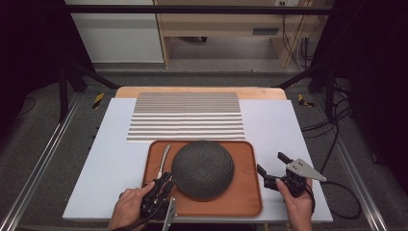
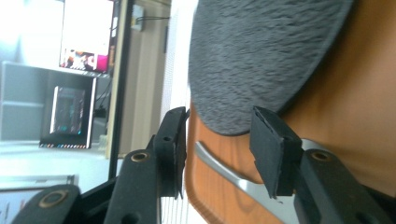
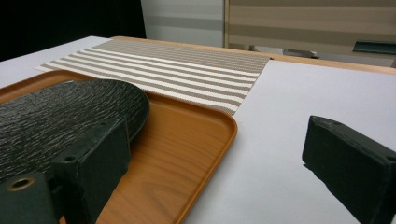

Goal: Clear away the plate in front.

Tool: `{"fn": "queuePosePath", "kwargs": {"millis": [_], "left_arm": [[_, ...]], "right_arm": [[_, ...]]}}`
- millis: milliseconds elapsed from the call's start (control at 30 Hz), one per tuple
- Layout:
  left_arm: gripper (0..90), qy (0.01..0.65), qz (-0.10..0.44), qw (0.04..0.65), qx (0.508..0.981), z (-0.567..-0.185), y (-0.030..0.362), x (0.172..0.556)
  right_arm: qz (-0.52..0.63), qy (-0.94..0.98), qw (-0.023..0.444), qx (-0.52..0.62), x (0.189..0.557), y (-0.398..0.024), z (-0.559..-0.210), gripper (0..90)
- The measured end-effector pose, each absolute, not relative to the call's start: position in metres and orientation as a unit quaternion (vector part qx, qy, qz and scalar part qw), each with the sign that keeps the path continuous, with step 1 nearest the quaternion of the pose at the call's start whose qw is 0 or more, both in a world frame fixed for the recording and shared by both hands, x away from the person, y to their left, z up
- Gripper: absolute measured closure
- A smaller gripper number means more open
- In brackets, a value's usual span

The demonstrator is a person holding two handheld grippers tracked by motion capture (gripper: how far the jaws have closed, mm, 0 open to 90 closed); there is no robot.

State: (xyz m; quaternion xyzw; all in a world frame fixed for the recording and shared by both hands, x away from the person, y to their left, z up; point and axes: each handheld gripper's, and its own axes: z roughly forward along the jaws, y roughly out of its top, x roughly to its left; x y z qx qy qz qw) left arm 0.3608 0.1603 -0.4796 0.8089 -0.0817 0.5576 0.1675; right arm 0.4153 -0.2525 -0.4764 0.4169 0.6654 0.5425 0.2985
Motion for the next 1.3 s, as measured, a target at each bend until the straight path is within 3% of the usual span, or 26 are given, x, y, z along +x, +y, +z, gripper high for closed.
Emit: {"fn": "queuePosePath", "kwargs": {"millis": [200, 433, 767, 1033, 1300], "left_arm": [[45.3, -0.040, 0.574, 0.168, 0.801, -0.478, 0.164, 0.366], [27.8, 0.022, 0.585, 0.189, 0.788, -0.474, 0.170, 0.373], [22.7, 0.108, 0.563, 0.248, 0.781, -0.463, 0.185, 0.388], [18.8, 0.182, 0.511, 0.337, 0.770, -0.440, 0.191, 0.409], [14.8, 0.223, 0.478, 0.376, 0.762, -0.427, 0.194, 0.423]], "right_arm": [[0.539, 0.670, 0.300, 0.414, 0.415, -0.250, -0.477, 7.6], [0.540, 0.669, 0.300, 0.414, 0.414, -0.249, -0.476, 7.4], [0.539, 0.663, 0.305, 0.419, 0.414, -0.252, -0.475, 6.2], [0.541, 0.665, 0.302, 0.417, 0.414, -0.253, -0.476, 5.3], [0.541, 0.662, 0.303, 0.421, 0.414, -0.256, -0.477, 4.8]]}}
